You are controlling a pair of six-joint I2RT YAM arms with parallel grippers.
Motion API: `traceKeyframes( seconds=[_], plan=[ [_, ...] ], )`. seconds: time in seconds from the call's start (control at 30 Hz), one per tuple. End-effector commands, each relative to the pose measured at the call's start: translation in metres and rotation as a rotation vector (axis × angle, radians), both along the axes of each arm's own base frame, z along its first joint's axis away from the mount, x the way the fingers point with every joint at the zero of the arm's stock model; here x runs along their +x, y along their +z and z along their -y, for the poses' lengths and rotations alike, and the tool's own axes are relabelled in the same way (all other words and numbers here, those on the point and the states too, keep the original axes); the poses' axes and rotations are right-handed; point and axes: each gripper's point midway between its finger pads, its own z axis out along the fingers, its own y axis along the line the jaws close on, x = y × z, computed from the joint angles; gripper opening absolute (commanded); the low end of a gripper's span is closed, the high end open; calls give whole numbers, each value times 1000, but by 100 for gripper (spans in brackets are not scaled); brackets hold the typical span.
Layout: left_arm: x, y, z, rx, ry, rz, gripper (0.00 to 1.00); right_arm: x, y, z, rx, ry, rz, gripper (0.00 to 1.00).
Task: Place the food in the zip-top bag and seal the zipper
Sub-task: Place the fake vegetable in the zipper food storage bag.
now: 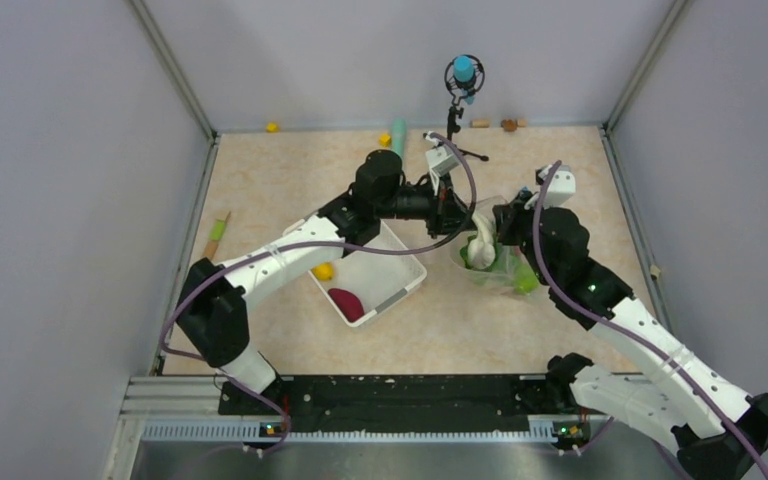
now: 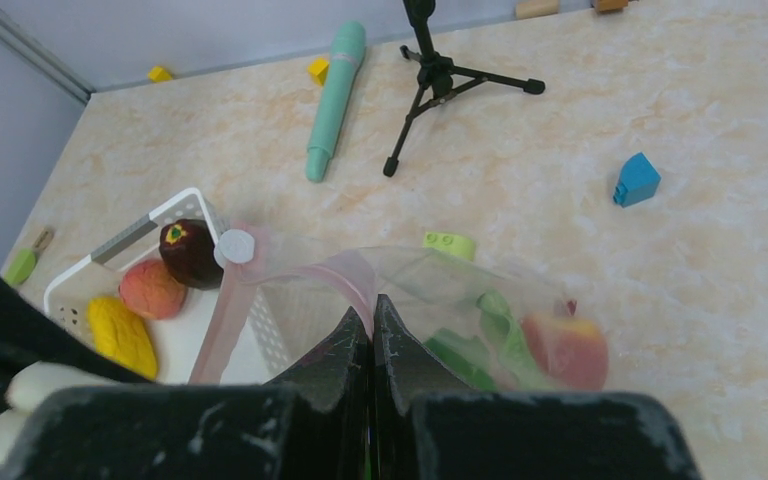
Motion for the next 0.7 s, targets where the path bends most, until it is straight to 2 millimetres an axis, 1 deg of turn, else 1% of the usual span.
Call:
traceKeyframes(
  seconds=[0.0, 0.07, 0.1, 0.17, 0.3, 0.43, 0.57, 0.63, 0.67],
  plan=[
    [23, 19, 7, -18, 108, 11, 0, -2, 27, -3, 67, 12, 73, 0],
    [39, 11, 6, 13, 196, -15, 0, -2, 27, -3, 69, 10, 75, 0],
    [43, 7, 7, 26, 224, -29, 0, -1, 28, -3, 71, 11, 77, 0],
    [46, 0, 9, 52, 259, -32, 0, -2, 29, -4, 76, 13, 81, 0],
    [56, -21, 11, 134, 396, 16, 0, -3, 31, -3, 86, 13, 90, 0],
    [58, -34, 10, 185, 438, 26, 0, -4, 34, 0, 94, 8, 102, 0],
    [52, -46, 12, 247, 446, 53, 0, -6, 36, -1, 108, 18, 113, 0],
    [51, -47, 13, 277, 469, 62, 0, -7, 38, -2, 113, 27, 123, 0],
    [50, -45, 15, 288, 471, 61, 0, -8, 39, -2, 112, 28, 126, 0]
  ],
)
